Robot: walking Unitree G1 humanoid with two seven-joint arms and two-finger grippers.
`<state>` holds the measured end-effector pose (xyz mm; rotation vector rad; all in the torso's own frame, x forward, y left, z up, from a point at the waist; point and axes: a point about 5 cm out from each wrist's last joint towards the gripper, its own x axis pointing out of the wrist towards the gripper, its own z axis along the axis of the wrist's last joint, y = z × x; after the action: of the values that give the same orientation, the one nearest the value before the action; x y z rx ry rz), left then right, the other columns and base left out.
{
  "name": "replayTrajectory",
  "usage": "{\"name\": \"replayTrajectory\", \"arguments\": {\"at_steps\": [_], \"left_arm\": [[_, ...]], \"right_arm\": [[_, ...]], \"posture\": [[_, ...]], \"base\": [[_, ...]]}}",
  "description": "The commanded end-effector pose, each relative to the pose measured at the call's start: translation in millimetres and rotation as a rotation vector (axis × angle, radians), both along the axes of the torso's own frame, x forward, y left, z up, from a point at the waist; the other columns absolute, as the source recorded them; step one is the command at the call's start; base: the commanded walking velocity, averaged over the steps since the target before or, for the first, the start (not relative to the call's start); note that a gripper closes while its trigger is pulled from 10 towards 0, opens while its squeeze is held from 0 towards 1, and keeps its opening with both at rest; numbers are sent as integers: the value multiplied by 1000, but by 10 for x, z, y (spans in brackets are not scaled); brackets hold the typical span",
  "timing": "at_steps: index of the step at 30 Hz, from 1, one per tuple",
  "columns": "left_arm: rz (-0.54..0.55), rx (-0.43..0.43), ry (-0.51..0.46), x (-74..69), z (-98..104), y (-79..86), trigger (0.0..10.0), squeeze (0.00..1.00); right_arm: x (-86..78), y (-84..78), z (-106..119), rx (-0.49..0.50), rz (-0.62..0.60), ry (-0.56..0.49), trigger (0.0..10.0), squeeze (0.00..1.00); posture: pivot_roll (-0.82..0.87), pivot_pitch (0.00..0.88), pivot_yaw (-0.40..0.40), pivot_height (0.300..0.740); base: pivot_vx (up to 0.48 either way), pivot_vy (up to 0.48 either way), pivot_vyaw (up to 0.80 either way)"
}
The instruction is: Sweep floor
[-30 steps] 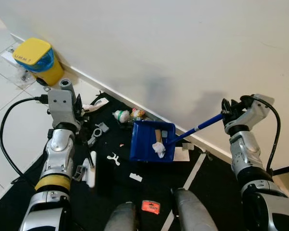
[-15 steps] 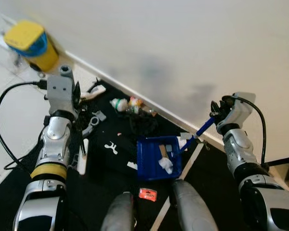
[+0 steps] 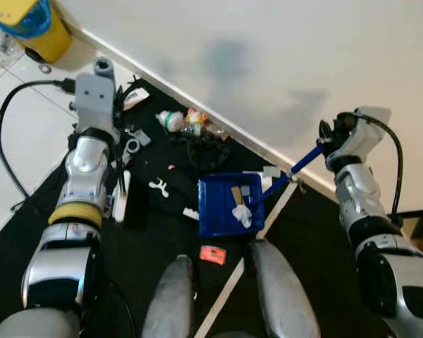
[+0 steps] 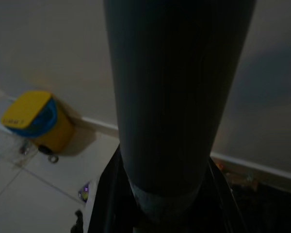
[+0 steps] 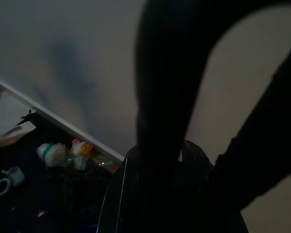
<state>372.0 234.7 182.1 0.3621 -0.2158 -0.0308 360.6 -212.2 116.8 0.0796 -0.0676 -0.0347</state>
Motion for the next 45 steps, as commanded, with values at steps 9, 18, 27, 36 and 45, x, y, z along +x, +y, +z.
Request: {"name": "replayTrajectory", "arguments": {"at_steps": [9, 18, 27, 36, 45], "left_arm": [[-23, 11, -29, 80, 75, -80, 10000, 0], [-52, 0, -33, 137, 88, -227, 10000, 0], [-54, -33, -24, 176, 49, -350, 10000, 0], [-90, -60, -34, 206, 109, -417, 10000, 0], [-86, -63, -27, 204, 89, -413, 10000, 0]], "right_arm": [[-69, -547, 137, -20, -172, -18, 10000, 0], [-135, -497, -1, 2, -171, 0, 10000, 0], [-273, -141, -389, 162, -148, 63, 10000, 0], [-344, 244, -614, 496, 82, 118, 10000, 0], [-427, 588, -658, 510, 319, 150, 10000, 0]], "posture": [[-8, 380, -25, 740], [-10, 384, -22, 740], [-13, 410, -21, 740], [-12, 409, -11, 740], [-15, 408, -17, 740]], "base": [[0, 0, 0], [0, 0, 0], [0, 0, 0], [0, 0, 0], [0, 0, 0]]}}
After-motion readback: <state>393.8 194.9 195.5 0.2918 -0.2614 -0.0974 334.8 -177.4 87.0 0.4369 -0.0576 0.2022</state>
